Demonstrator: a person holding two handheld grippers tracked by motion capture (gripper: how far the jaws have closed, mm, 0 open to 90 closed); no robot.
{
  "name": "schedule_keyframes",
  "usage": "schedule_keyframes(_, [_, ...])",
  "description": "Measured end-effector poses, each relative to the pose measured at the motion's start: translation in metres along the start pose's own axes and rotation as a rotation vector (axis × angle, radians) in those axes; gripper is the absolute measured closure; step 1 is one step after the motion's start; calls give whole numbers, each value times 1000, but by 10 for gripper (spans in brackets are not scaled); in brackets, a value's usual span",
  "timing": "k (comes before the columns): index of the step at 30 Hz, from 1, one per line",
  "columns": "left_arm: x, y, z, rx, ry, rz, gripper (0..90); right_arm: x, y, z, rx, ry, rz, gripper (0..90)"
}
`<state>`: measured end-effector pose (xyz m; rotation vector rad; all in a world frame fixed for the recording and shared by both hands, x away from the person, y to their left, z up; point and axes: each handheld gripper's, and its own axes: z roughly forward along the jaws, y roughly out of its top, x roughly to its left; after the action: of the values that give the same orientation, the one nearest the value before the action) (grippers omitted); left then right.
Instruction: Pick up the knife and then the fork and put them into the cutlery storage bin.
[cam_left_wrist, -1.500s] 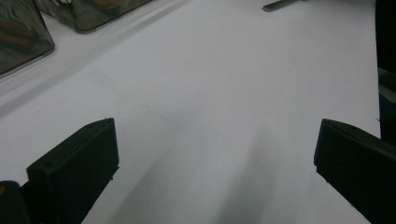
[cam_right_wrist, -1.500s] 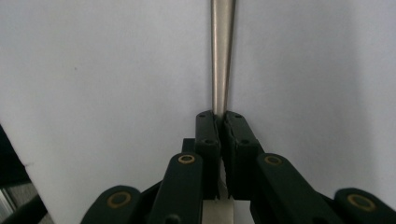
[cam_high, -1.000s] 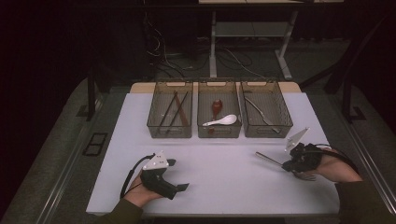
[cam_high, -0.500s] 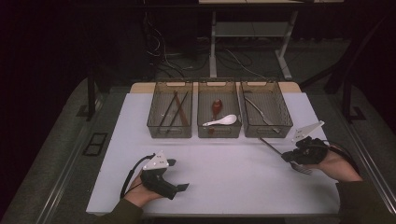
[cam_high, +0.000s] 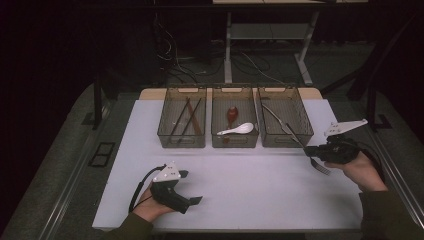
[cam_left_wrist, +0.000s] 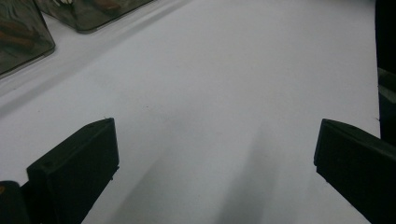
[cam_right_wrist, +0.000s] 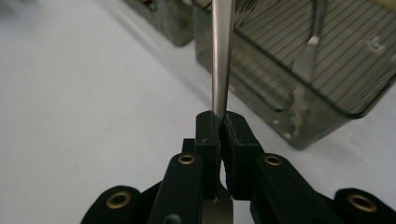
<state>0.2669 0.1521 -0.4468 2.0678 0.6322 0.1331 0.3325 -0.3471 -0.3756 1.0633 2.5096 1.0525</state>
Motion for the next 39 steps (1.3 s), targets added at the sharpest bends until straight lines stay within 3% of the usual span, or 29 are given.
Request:
schedule_keyframes(19, [0, 0, 0, 0, -1, 1, 0, -23, 44, -1, -155, -92, 86, 845])
schedule_keyframes(29, [1, 0, 0, -1, -3, 1, 0, -41, 76, 14, -167, -140, 111, 845])
schedule_keyframes(39, [1, 0, -1, -2, -3, 1, 0, -57, 102, 41, -122, -187, 112, 845])
